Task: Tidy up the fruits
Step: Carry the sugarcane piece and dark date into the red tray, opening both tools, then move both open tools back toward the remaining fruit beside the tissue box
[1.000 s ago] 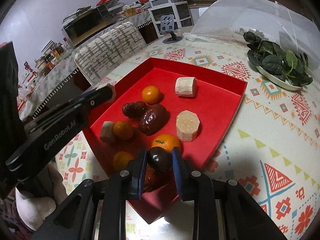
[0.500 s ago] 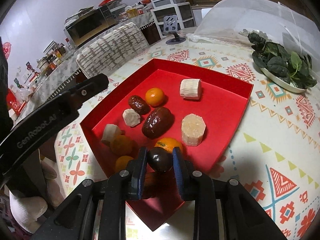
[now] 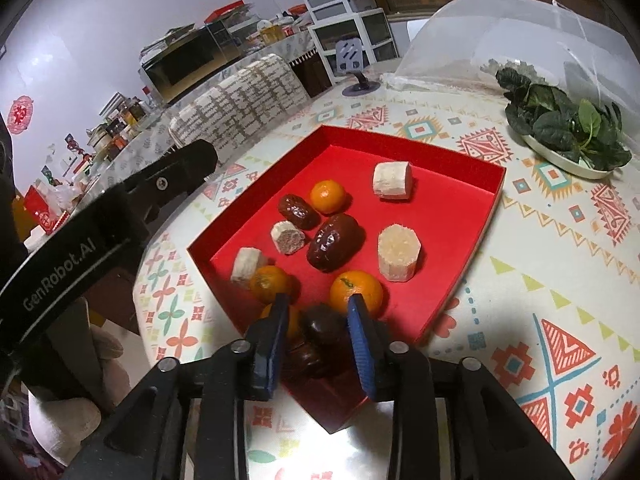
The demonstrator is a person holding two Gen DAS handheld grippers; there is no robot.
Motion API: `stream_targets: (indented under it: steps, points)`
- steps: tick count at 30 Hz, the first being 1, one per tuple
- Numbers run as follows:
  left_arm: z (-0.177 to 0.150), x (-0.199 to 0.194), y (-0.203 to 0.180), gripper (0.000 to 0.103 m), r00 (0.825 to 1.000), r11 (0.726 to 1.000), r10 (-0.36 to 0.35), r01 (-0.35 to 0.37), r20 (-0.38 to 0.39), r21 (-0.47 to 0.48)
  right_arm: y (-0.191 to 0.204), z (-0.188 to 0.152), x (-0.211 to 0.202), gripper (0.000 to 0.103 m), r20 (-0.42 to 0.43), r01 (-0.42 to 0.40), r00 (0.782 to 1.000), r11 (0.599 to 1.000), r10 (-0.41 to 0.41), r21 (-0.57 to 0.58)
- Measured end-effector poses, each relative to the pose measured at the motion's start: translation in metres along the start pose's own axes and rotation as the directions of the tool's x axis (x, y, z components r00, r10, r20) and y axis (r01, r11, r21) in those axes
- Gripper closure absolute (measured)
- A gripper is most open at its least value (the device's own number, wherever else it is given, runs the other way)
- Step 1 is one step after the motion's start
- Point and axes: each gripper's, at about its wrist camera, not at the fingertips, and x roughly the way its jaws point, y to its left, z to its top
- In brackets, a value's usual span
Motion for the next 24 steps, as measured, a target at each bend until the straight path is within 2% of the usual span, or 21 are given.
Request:
stream_targets:
  steps: [6, 10, 15, 21, 24]
  points:
    - [-0.001, -0.016, -0.010, 0.019, 1.000, 1.000, -0.012, 0.012, 0.017, 0.020, 0.004, -0.004, -0.017, 0.066, 0.029, -0.002, 1.000, 1.000, 0.002, -0.010]
    - [-0.002, -0.026, -0.018, 0.019, 0.999, 0.999, -0.032, 0.031, 0.023, 0.027, 0.002, -0.011, -0.027, 0.062, 0.045, 0.002, 0.999, 1.000, -0.001, -0.007]
    - [-0.005, -0.041, -0.028, 0.019, 0.994, 0.994, -0.104, 0.103, 0.023, 0.022, -0.007, -0.023, -0.044, 0.058, 0.066, 0.016, 0.998, 1.000, -0.017, 0.014]
    - [-0.010, -0.049, -0.055, 0.018, 0.980, 0.979, -0.201, 0.201, 0.009, 0.041, -0.050, -0.046, -0.073, 0.055, 0.093, 0.083, 0.991, 0.993, -0.091, 0.088]
    - [-0.015, -0.045, -0.079, 0.018, 0.969, 0.966, -0.247, 0.248, -0.022, 0.074, -0.095, -0.056, -0.093, 0.055, 0.097, 0.143, 0.982, 0.974, -0.161, 0.174]
